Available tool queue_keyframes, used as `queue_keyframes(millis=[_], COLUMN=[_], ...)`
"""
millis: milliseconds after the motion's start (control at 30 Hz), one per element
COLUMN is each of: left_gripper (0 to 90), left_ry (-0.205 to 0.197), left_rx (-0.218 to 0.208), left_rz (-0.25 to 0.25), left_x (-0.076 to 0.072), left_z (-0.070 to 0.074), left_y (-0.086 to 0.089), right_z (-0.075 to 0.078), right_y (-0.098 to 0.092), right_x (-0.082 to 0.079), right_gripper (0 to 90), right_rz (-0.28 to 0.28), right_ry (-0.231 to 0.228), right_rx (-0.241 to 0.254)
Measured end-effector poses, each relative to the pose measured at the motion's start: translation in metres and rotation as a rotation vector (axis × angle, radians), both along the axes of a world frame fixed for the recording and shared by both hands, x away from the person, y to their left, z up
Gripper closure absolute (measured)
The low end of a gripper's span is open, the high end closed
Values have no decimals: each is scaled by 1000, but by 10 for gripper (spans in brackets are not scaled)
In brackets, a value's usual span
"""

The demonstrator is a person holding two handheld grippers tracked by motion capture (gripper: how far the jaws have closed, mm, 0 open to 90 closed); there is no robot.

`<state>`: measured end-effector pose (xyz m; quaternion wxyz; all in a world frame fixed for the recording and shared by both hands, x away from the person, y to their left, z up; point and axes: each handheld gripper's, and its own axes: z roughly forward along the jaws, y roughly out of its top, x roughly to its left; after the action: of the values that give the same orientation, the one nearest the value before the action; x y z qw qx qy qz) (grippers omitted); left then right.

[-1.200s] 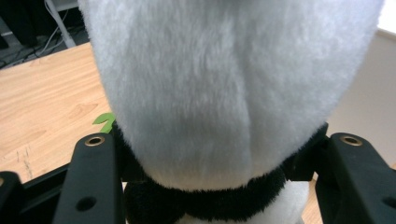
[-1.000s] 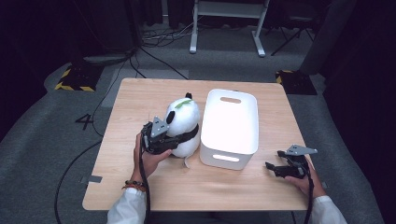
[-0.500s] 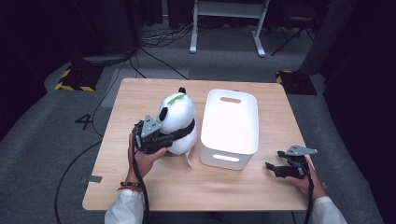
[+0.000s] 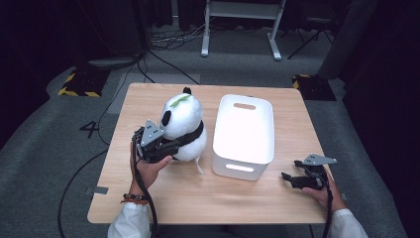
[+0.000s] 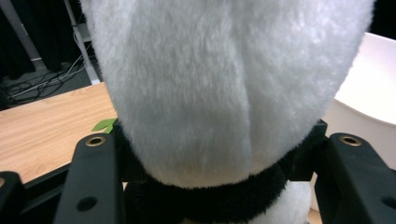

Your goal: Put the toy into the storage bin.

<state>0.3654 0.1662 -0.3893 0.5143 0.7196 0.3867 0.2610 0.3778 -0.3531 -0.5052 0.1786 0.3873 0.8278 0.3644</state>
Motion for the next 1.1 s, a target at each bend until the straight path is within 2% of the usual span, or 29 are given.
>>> queue_keyframes(millis=[300, 467, 600, 800, 900, 1100], left_gripper=[394, 394, 392, 391, 390, 390], left_ry=[-21, -43, -52, -64, -75, -85], left_rx=[-20, -55, -17, -34, -14, -13], left_rz=[0, -13, -23, -49, -63, -72], left_x=[-4, -6, -8, -10, -10, -9], left_z=[8, 18, 28, 38, 44, 52], left_y=[3, 4, -2, -8, -15, -15], right_z=[0, 0, 0, 0, 0, 0], right_y=[0, 0, 0, 0, 0, 0], right_x=[0, 0, 0, 0, 0, 0], right_gripper=[192, 192, 192, 192, 192, 191], right_rz=[0, -1, 0, 0, 0, -1], right_ry=[0, 1, 0, 0, 0, 0], right_rx=[1, 1, 0, 0, 0, 1])
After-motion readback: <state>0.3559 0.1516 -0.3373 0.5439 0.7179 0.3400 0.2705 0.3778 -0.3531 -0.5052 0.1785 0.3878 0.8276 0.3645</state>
